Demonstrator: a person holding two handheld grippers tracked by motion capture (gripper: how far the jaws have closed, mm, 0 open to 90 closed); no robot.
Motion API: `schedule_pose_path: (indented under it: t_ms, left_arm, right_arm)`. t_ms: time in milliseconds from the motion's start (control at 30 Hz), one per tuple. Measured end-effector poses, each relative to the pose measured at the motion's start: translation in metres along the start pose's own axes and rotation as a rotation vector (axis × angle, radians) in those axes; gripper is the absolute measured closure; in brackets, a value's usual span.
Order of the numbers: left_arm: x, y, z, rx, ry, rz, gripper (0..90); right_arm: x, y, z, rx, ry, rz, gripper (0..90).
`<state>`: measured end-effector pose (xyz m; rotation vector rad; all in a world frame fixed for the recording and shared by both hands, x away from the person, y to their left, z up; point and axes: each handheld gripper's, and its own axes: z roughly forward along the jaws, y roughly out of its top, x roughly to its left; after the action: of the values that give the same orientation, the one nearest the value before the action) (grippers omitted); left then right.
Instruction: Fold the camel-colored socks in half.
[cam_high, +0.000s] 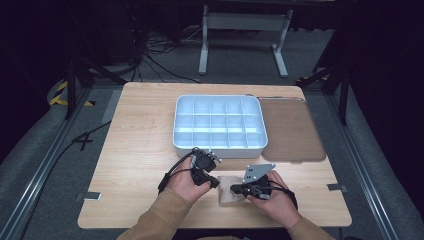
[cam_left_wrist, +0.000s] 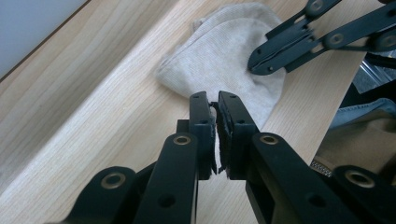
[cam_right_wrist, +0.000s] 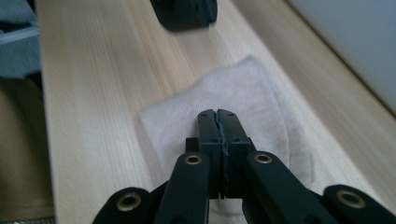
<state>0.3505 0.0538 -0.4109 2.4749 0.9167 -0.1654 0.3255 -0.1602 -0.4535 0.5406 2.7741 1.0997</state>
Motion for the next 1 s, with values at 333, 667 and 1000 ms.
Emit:
schedule_pose_path:
  t_ms: [333,667,1000]
  left_arm:
    - [0.008,-0.005,0.009,0.041,-0.005,-0.013,84.2]
    - [0.012,-0.007,0.016,0.09,-0.003,-0.002,82.0]
    - [0.016,-0.008,0.026,0.145,0.022,0.008,82.5]
  right_arm:
    - [-0.005,-0.006,-0.001,0.016,-0.026,0.016,90.0]
    - [-0.013,-0.013,-0.006,0.04,-0.032,0.045,90.0]
    - [-0.015,-0.013,-0.004,0.044,-0.023,0.045,90.0]
